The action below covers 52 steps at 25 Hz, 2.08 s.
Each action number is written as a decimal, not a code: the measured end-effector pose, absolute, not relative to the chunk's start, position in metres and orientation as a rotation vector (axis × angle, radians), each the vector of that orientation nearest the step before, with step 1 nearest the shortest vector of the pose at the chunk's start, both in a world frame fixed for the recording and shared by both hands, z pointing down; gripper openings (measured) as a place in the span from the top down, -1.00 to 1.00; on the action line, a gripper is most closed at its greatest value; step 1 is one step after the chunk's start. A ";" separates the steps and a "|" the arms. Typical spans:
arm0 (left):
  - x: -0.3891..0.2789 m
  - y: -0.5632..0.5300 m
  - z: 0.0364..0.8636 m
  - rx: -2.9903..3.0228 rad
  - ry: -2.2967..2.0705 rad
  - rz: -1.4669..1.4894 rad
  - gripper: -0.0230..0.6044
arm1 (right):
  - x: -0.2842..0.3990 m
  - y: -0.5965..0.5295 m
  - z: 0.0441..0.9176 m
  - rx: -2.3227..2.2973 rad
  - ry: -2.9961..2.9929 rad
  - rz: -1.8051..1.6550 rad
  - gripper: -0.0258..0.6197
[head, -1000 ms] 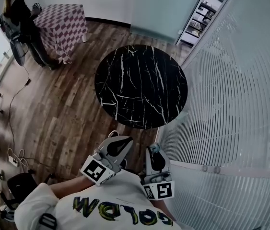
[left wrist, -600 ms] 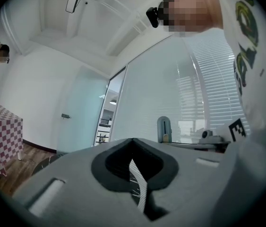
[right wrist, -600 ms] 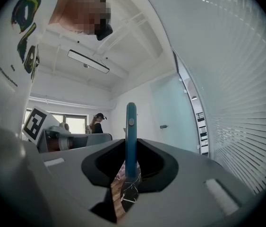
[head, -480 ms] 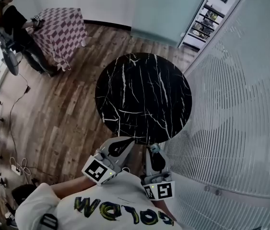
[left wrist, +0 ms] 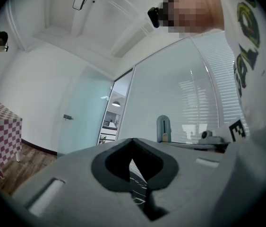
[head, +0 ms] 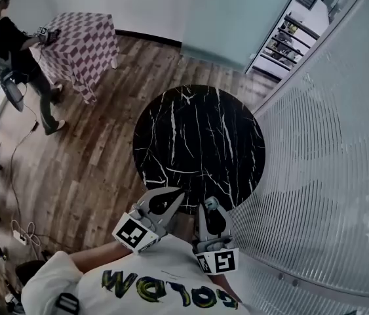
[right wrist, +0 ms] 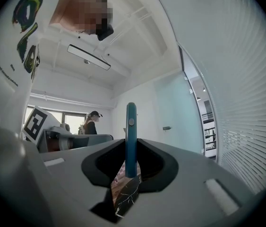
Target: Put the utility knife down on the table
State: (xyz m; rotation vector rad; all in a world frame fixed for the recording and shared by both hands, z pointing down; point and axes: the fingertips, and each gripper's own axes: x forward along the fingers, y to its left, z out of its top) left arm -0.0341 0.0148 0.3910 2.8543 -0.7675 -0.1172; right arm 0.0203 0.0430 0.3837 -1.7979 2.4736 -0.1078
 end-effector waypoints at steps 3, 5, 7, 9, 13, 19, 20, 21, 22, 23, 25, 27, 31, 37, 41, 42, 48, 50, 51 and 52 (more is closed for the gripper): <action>-0.042 -0.001 0.394 2.846 -0.780 -0.125 0.93 | 0.013 0.025 0.387 -1.786 2.489 -0.110 0.69; -0.046 -0.011 0.395 2.835 -0.788 -0.134 0.93 | 0.010 0.016 0.388 -1.782 2.495 -0.107 0.69; -0.050 -0.021 0.396 2.827 -0.796 -0.137 0.93 | 0.008 0.007 0.388 -1.783 2.497 -0.100 0.69; -0.052 -0.028 0.397 2.825 -0.797 -0.139 0.93 | 0.006 -0.002 0.388 -1.787 2.496 -0.102 0.69; -0.051 -0.041 0.397 2.810 -0.793 -0.146 0.93 | 0.005 -0.012 0.391 -1.786 2.495 -0.106 0.69; -0.038 -0.048 0.402 2.809 -0.776 -0.129 0.93 | 0.019 -0.019 0.396 -1.802 2.488 -0.120 0.69; -0.035 -0.049 0.401 2.814 -0.774 -0.130 0.93 | 0.023 -0.020 0.397 -1.805 2.489 -0.120 0.69; -0.032 -0.050 0.401 2.817 -0.774 -0.130 0.93 | 0.027 -0.021 0.397 -1.809 2.491 -0.122 0.69; -0.028 -0.051 0.401 2.816 -0.776 -0.129 0.93 | 0.032 -0.021 0.397 -1.812 2.494 -0.124 0.69; -0.024 -0.052 0.401 2.812 -0.778 -0.128 0.93 | 0.037 -0.021 0.396 -1.814 2.497 -0.124 0.69; -0.014 -0.054 0.401 2.806 -0.783 -0.126 0.93 | 0.047 -0.023 0.396 -1.811 2.505 -0.123 0.69; -0.004 -0.055 0.400 2.805 -0.790 -0.136 0.93 | 0.058 -0.024 0.396 -1.809 2.513 -0.129 0.69; 0.015 -0.058 0.394 2.799 -0.811 -0.159 0.93 | 0.077 -0.029 0.395 -1.798 2.526 -0.132 0.69; 0.040 -0.061 0.407 2.808 -0.810 -0.095 0.93 | 0.103 -0.032 0.403 -1.779 2.532 -0.143 0.69; 0.049 -0.061 0.411 2.806 -0.807 -0.065 0.93 | 0.114 -0.033 0.409 -1.794 2.521 -0.153 0.69; 0.051 -0.061 0.412 2.810 -0.804 -0.060 0.93 | 0.116 -0.034 0.410 -1.801 2.517 -0.160 0.69; 0.057 -0.068 0.422 2.804 -0.799 -0.026 0.93 | 0.128 -0.040 0.424 -1.831 2.527 -0.153 0.69; 0.059 -0.072 0.432 2.808 -0.795 -0.008 0.93 | 0.133 -0.042 0.433 -1.854 2.545 -0.146 0.69; 0.060 -0.074 0.439 2.812 -0.789 0.008 0.93 | 0.136 -0.044 0.438 -1.868 2.549 -0.151 0.69; 0.062 -0.076 0.446 2.815 -0.781 0.027 0.93 | 0.139 -0.044 0.444 -1.881 2.552 -0.160 0.69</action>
